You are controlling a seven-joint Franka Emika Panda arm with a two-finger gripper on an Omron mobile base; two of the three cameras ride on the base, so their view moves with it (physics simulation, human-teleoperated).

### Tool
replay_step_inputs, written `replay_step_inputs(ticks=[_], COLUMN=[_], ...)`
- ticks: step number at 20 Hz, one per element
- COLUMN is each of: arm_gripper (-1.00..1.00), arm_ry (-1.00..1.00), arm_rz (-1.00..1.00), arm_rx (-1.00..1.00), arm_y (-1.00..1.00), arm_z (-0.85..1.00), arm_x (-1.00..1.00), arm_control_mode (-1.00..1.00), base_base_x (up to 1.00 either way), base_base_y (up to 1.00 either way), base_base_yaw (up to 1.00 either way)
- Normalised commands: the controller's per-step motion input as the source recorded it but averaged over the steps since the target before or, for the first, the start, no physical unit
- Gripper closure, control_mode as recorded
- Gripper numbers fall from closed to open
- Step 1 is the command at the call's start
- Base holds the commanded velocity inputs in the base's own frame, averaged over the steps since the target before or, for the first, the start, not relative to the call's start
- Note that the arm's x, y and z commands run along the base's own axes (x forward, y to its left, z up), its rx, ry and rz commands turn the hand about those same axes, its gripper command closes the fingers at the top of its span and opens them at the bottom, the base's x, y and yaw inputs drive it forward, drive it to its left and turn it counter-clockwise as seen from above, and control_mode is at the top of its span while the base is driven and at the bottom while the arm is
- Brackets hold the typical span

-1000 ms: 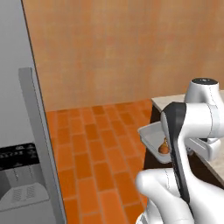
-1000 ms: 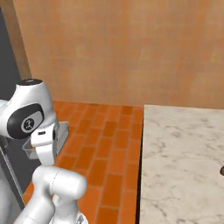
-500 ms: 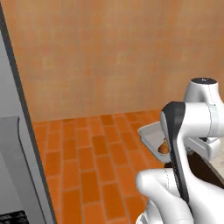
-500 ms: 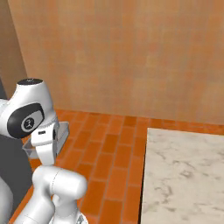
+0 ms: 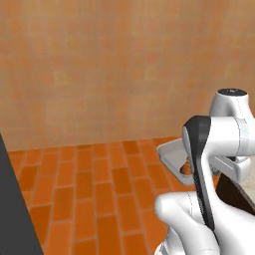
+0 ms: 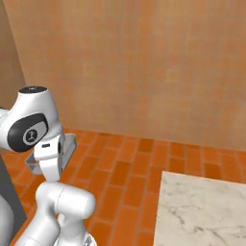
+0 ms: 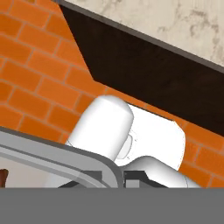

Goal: Take the meat container that has the chicken drumstick and place it on the second highest rack of the freezer. Then take the vegetable container that has the cucumber and carrot and place it on the highest rack of the freezer.

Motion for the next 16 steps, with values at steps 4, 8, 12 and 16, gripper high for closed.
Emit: replay_step_inputs(ticks=[4,8,12,16], arm_gripper=[1.00,1.00,1.00,1.00], arm_ry=[0.00,0.00,0.00,0.00], arm_rz=[0.00,0.00,0.00,0.00], arm_rx=[0.00,0.00,0.00,0.00], arm_y=[0.00,0.00,0.00,0.00], arm_z=[0.00,0.00,0.00,0.00], arm_x=[0.00,0.00,0.00,0.00], arm_control_mode=[1.00,1.00,1.00,1.00], base_base_x=[0.85,0.94,0.68,0.14], base_base_y=[-0.18,-0.15,-0.11,-0.13], base_base_yaw=[0.11,0.13,0.29,0.63])
